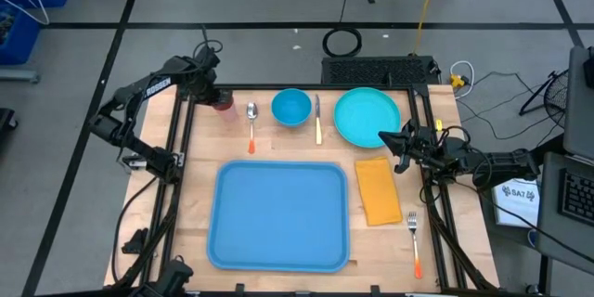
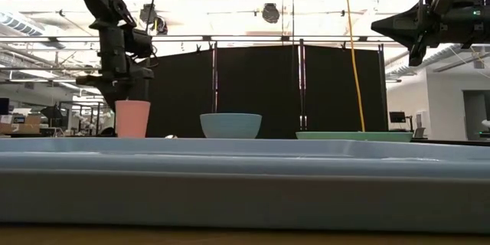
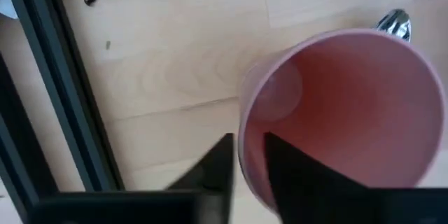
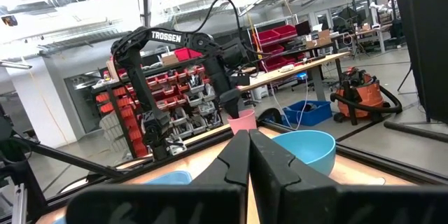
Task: Set up tray
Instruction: Put the pink cup on the blue serving tray
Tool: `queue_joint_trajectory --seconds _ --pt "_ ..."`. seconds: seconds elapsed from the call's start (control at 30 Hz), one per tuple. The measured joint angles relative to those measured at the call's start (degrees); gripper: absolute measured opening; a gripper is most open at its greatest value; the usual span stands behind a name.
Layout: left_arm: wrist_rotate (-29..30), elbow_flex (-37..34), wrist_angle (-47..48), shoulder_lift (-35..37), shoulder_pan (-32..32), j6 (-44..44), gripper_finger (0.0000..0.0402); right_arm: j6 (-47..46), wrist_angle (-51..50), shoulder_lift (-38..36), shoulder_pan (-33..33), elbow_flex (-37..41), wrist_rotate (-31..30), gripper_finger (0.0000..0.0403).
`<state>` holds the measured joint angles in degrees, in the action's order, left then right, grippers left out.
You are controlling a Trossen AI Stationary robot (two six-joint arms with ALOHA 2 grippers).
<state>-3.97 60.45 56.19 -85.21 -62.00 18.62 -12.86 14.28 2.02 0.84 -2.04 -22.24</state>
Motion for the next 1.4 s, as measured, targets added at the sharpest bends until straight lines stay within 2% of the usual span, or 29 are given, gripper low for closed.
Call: queue_joint_trajectory --seconds 0.07,0.1,0.3,0.47,0.63,0.83,0.97,1.07,1.27,1.4 --pt "0.01 0.00 0.73 0.00 0.00 -0.65 0.0021 0.01 -0.02 0.00 0.01 0.01 0.00 0.0000" --pt "-0.23 0.02 0.68 0.08 0.00 -0.83 0.0014 0.02 -0.12 0.00 0.01 0.01 0.00 0.0000" --pt "1.24 -0.04 0.98 2.09 2.41 -3.18 0.0006 0.02 -0.86 -0.02 0.00 0.02 -0.02 0.0000" --pt "-0.81 -0.04 5.13 9.85 6.98 -3.30 0.0004 0.02 -0.85 -0.02 0.00 0.02 -0.04 0.0000" --pt "-2.20 -0.04 13.13 20.24 16.85 1.35 0.0004 0.01 -0.85 -0.02 0.00 0.01 -0.07 0.0000" --pt "-3.08 0.01 17.03 27.29 34.25 15.57 0.0004 0.00 -0.85 -0.01 0.01 0.02 -0.11 0.0000" --pt "-1.25 0.01 19.17 25.98 45.85 24.15 0.0004 -0.10 -0.83 -0.02 0.00 0.00 -0.12 0.0000" --pt "2.00 0.00 20.39 23.65 51.96 29.58 0.0004 -1.11 -0.83 -0.02 0.00 0.02 -0.13 0.0000" --pt "7.03 0.00 19.64 17.85 58.92 35.81 0.0003 -1.46 -0.82 -0.01 0.00 0.01 -0.13 0.0000" --pt "5.99 0.00 18.56 12.56 61.02 35.92 0.0003 -1.46 -0.81 -0.02 0.00 0.02 -0.09 0.0000"
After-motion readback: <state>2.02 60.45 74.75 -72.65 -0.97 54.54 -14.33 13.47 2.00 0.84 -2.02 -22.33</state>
